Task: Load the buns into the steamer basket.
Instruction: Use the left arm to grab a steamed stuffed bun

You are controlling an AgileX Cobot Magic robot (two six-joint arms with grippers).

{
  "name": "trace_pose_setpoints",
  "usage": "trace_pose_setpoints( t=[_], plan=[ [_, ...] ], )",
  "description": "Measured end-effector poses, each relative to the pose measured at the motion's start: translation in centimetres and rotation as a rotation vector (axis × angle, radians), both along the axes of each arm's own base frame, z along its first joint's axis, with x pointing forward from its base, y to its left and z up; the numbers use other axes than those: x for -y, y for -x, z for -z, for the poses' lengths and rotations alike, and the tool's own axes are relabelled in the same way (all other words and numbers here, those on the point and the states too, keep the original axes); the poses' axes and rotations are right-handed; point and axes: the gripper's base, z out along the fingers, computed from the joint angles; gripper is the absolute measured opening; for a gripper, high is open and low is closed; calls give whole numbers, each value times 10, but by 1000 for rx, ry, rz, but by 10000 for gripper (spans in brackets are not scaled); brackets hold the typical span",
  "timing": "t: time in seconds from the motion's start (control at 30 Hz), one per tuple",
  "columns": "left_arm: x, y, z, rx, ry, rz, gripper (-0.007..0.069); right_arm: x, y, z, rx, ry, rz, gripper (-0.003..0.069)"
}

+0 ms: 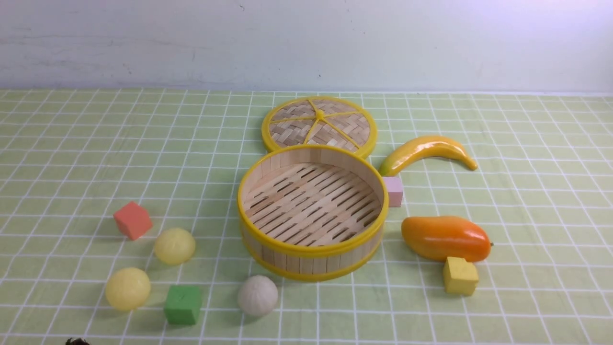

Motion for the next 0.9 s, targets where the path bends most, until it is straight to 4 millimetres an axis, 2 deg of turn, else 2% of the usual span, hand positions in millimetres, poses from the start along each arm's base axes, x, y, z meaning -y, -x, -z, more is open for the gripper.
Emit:
trace_pose_setpoints(
  t=[0.1, 0.2, 0.27, 0.33, 0.37, 0.4, 0.43, 0.47, 0.5, 0.53, 0.57, 0.63, 0.7, 0.73, 0.8, 0.87, 0.9],
  plan=[
    [-1, 0, -3, -57, 114, 20, 237, 0, 0, 0, 0, 0, 0, 239],
    [-2, 1, -9, -40, 205, 27, 221, 0, 0, 0, 0, 0, 0, 239],
    [-4, 1, -20, -49, 255, 32, 171, 0, 0, 0, 0, 0, 0, 239],
    [-4, 1, -42, -67, 262, 36, 73, 0, 0, 0, 0, 0, 0, 239],
    [-3, 1, -44, -72, 260, 37, 73, 0, 0, 0, 0, 0, 0, 239],
    [-1, 0, -61, -103, 204, 39, 9, 0, 0, 0, 0, 0, 0, 239],
    [3, -2, -73, -138, 143, 42, -13, 0, 0, 0, 0, 0, 0, 239],
    [8, -6, -85, -197, 57, 48, -13, 0, 0, 0, 0, 0, 0, 239],
    [9, -7, -87, -207, 40, 49, -13, 0, 0, 0, 0, 0, 0, 239],
    [21, -18, -98, -327, -94, 58, -13, 0, 0, 0, 0, 0, 0, 239],
    [21, -17, -101, -329, -101, 60, -13, 0, 0, 0, 0, 0, 0, 239],
    [40, -38, -112, -519, -329, 59, -13, 0, 0, 0, 0, 0, 0, 239],
    [57, -63, -112, -658, -528, 35, -13, 0, 0, 0, 0, 0, 0, 239],
    [58, -65, -112, -668, -546, 31, -13, 0, 0, 0, 0, 0, 0, 239],
    [74, -100, -103, -782, -734, -40, -13, 0, 0, 0, 0, 0, 0, 239],
    [79, -125, -94, -858, -809, -118, -13, 0, 0, 0, 0, 0, 0, 239],
    [80, -127, -93, -865, -816, -122, -13, 0, 0, 0, 0, 0, 0, 239]
  ],
)
